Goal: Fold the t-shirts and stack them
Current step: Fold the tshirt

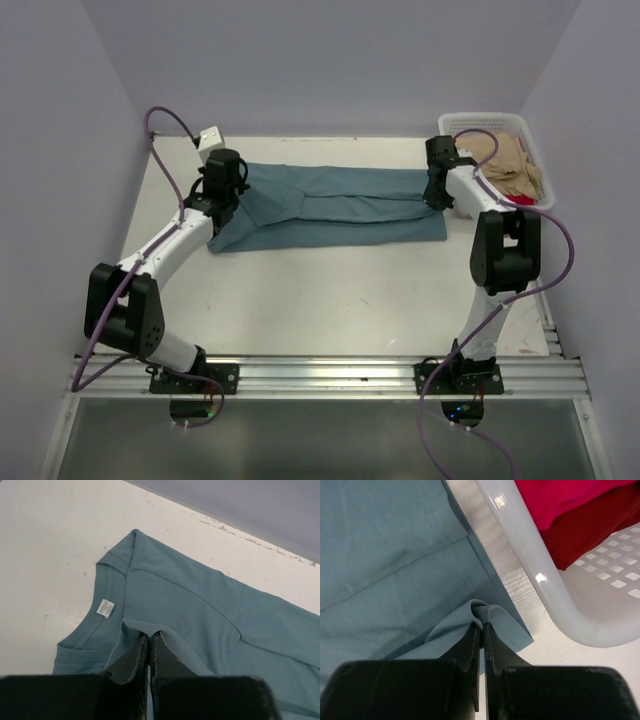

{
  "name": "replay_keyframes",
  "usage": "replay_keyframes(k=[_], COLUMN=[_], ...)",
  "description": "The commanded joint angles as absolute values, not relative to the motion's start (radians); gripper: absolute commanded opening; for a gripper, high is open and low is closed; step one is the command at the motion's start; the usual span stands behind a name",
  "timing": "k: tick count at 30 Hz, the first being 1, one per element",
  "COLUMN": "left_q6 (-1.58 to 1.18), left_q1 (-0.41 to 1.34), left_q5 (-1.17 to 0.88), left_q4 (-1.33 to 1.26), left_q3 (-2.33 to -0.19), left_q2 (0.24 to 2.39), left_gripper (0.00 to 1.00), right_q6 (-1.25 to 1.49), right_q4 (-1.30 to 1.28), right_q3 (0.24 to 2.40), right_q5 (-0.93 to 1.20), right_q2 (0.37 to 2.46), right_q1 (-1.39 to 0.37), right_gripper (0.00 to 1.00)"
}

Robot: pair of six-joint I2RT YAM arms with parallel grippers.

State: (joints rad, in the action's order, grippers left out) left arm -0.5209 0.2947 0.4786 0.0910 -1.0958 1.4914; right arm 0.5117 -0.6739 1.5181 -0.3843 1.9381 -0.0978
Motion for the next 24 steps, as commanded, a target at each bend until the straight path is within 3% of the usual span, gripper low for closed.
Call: replay_keyframes(k=[1, 24], left_q6=[-0.488, -0.454], left_q1=[0.278, 0.249], left_q5=[0.462, 0.387], left_q4=[-0.029, -0.046], left_q3=[-1.169, -1.37], left_q2=[1.514, 1.779], left_gripper=[0.0, 0.0], right_q6=[0.508, 0.511], right_q4=[-0.68, -0.667], right_q3=[1.566, 1.601], right_q5=[-0.422, -0.437], right_q2=[1.951, 2.006], right_q1=[-0.094, -0.074], right_gripper=[0.0, 0.0])
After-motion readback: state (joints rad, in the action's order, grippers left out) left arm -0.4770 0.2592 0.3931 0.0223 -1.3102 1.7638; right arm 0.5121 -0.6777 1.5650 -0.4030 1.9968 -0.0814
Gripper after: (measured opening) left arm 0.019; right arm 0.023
